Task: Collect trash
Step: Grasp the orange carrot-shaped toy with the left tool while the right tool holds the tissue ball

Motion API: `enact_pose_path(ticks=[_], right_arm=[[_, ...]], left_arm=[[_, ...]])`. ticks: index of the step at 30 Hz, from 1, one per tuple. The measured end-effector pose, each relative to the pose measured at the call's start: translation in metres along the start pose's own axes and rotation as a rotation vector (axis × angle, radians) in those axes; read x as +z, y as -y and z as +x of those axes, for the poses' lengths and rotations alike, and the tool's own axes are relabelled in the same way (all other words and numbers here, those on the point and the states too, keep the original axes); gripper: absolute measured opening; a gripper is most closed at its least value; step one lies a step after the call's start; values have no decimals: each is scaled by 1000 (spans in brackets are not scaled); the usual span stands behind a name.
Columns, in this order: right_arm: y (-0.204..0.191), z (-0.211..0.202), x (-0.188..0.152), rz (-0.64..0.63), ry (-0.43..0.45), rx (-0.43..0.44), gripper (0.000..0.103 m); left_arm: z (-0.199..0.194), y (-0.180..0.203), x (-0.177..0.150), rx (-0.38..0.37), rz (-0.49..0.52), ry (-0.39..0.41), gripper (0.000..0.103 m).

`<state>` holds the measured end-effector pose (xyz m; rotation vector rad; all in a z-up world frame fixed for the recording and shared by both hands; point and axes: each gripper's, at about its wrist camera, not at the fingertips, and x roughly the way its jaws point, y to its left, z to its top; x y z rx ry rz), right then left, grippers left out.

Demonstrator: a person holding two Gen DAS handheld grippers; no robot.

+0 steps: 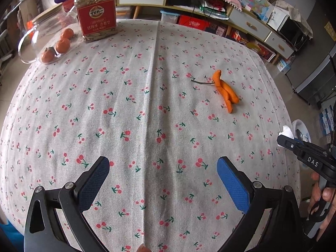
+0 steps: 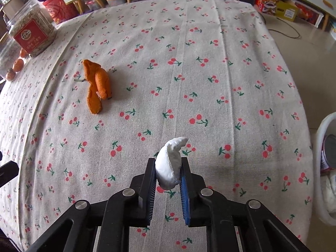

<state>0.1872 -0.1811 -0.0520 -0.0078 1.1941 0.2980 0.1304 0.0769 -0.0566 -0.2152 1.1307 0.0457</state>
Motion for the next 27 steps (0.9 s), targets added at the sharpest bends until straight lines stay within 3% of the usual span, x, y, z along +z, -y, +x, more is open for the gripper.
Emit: enact_pose_path(ticks=[9, 14, 19, 24, 27], right_arm=[[51, -37, -10, 89, 64, 17, 17], [84, -49, -15, 136, 73, 29, 17], [111, -59, -18, 159, 87, 35, 17], [134, -67, -25, 192, 88, 46, 17], [141, -70, -28, 204, 92, 42, 17]], left_arm=[[16, 32, 36, -108, -53, 47, 102], [42, 52, 53, -166, -73, 33, 77], [66, 78, 66, -176, -81, 39, 60], [85, 98, 75, -126, -78, 40, 51], [89, 105, 75, -64, -59, 59, 39]])
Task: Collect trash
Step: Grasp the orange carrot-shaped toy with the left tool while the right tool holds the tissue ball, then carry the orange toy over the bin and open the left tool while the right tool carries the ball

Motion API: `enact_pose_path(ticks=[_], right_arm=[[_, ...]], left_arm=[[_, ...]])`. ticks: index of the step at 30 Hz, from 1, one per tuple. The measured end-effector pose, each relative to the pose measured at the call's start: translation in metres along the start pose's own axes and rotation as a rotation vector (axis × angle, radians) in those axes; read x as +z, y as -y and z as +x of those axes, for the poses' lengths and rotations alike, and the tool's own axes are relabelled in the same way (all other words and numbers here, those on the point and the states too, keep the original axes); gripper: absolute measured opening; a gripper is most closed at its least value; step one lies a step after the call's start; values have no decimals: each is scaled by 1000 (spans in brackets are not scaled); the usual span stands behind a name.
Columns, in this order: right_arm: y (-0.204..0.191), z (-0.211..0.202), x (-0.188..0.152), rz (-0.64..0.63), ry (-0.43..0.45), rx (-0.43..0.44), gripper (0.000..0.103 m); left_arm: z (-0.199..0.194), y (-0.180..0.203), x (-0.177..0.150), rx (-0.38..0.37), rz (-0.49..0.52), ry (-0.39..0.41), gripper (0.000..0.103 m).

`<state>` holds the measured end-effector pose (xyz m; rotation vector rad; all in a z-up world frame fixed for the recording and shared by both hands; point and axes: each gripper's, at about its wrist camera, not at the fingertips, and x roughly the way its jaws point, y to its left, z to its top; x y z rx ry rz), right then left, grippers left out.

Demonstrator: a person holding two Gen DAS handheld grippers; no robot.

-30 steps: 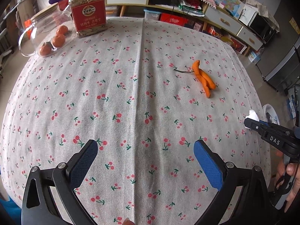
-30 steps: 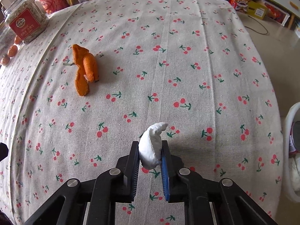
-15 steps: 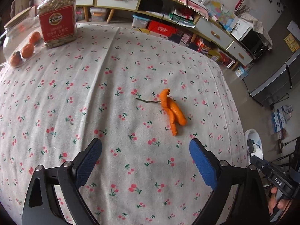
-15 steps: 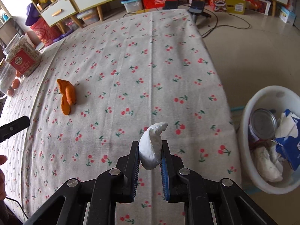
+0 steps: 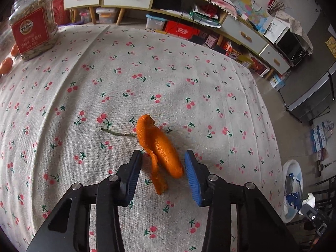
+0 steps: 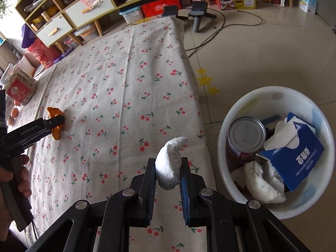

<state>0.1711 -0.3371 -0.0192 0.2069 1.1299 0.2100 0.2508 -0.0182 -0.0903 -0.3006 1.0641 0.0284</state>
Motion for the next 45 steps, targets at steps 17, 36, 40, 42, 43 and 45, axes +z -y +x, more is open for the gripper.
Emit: enact_pose_path(ticks=[17, 36, 40, 42, 43, 45], right_arm=[[42, -25, -4, 83, 52, -2, 17], [165, -74, -35, 352, 115, -60, 18], [172, -76, -37, 362, 117, -58, 18], [176, -78, -39, 364, 119, -58, 18], [178, -77, -39, 366, 119, -58, 18], [182, -78, -41, 371, 119, -56, 18]], left_arm=[[-22, 26, -22, -13, 126, -14, 15], [-37, 242, -80, -325, 459, -117, 15], [-24, 276, -88, -368, 526, -149, 15], [-20, 289, -89, -378, 559, -144, 15], [-18, 294, -90, -383, 573, -142, 15], [-13, 303, -89, -391, 596, -145, 15]])
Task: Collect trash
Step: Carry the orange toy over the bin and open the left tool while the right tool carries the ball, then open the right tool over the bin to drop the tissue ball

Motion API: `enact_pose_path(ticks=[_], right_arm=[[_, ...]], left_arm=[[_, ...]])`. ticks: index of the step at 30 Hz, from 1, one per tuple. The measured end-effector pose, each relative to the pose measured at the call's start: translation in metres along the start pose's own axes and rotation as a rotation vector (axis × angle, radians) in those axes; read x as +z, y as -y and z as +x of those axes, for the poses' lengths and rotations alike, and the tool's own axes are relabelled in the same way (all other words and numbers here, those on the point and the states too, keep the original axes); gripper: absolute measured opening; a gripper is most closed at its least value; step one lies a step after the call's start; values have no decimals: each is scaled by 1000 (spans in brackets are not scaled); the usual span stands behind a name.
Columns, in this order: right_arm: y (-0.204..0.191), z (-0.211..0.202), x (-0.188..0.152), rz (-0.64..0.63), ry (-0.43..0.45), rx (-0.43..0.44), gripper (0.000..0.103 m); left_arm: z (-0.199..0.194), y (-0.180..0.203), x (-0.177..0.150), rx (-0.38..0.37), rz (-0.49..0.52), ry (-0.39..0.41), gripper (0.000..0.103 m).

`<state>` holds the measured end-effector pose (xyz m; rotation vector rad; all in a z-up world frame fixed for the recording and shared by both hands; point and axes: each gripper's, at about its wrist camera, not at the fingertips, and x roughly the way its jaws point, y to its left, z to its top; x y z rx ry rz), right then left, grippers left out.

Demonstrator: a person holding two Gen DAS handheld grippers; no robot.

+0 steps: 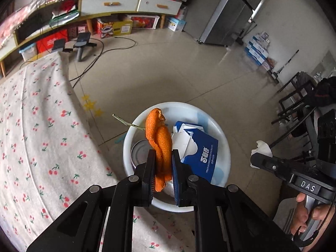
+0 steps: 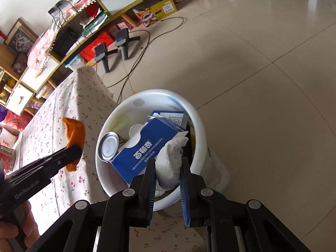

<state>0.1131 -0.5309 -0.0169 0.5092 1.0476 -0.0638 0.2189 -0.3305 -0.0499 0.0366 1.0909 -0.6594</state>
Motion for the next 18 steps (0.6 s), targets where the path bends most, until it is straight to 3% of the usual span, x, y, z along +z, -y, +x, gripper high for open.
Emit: enact_pose_path(ticks=[7, 9, 11, 12, 18], right_arm=[[10, -1, 2, 15, 2, 3, 18], [11, -1, 3, 18, 3, 2, 18], [11, -2, 2, 20, 3, 1, 18], [10, -2, 2, 20, 4, 1, 18], [4, -1, 4, 8, 2, 4, 19]], left_arm=[[23, 1, 13, -31, 2, -23, 19], [26, -2, 16, -42, -18, -25, 26], [26, -3, 15, -56, -21, -26, 50], [25, -4, 14, -51, -21, -19, 55], [7, -10, 3, -17, -28, -2, 62]])
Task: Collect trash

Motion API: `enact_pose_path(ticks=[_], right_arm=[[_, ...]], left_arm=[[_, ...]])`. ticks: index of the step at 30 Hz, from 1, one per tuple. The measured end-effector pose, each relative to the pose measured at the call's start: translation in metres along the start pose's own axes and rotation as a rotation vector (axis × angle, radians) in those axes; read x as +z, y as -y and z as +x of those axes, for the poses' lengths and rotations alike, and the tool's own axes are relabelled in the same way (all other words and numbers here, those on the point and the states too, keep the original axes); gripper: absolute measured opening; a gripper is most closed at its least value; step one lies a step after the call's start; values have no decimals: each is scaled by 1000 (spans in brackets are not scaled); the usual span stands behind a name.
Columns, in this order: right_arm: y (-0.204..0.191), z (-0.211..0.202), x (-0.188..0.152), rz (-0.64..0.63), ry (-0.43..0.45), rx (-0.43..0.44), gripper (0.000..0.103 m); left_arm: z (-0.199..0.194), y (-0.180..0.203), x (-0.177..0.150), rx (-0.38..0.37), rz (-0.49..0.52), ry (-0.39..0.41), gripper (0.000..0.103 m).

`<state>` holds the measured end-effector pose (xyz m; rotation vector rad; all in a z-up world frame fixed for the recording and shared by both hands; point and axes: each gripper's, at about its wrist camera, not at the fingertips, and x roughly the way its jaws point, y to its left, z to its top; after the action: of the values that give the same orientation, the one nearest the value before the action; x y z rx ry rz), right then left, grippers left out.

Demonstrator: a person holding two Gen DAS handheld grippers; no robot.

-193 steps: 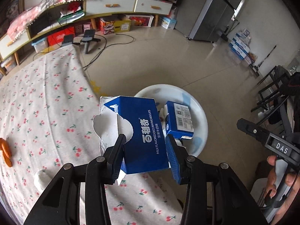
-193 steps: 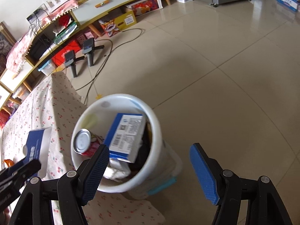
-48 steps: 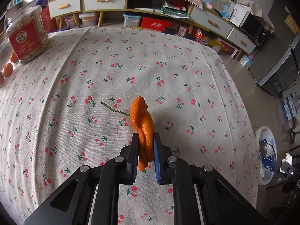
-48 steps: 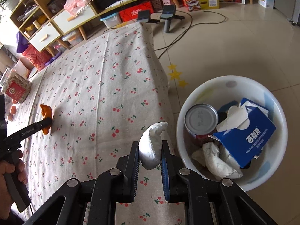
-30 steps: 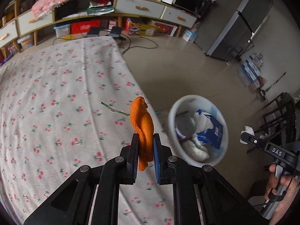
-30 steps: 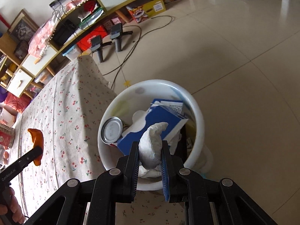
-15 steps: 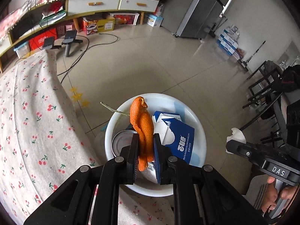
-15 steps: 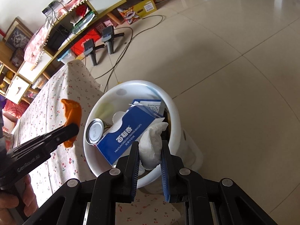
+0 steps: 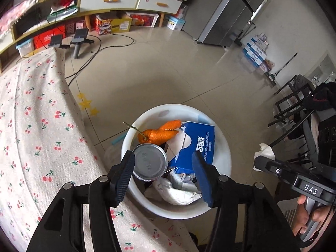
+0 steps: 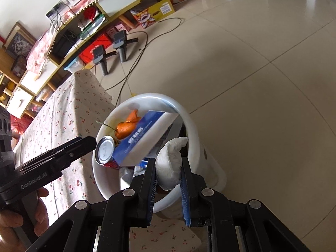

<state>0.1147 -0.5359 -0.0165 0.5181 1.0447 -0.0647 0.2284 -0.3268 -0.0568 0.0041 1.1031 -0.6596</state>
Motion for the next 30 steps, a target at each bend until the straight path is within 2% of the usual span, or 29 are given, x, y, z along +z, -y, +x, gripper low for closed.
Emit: enact_pose_path(ticks=[5, 9, 13, 20, 21, 23, 24, 30], right_arm=[[-12, 3, 0, -27, -6, 3, 19], [-25, 9, -2, -58, -22, 3, 19], [-38, 18, -5, -89, -58, 15, 20], [-59, 39, -13, -110, -124, 14, 24], [-60, 43, -14, -106, -134, 5, 26], [-62, 47, -14, -90, -142, -8, 48], [-61, 48, -14, -81, -139, -13, 52], [-61, 44, -18, -57, -123, -36, 56]], left_arm=[[-24, -18, -22, 95, -1, 22, 80], [-42, -38, -40, 166, -21, 37, 89], [-62, -57, -62, 197, -48, 70, 100], [-84, -83, -90, 198, -122, 69, 103], [-86, -86, -93, 198, -131, 69, 103], [-91, -90, -100, 195, -148, 70, 103], [-93, -93, -104, 193, -157, 68, 103], [-110, -103, -121, 204, -218, 67, 103]])
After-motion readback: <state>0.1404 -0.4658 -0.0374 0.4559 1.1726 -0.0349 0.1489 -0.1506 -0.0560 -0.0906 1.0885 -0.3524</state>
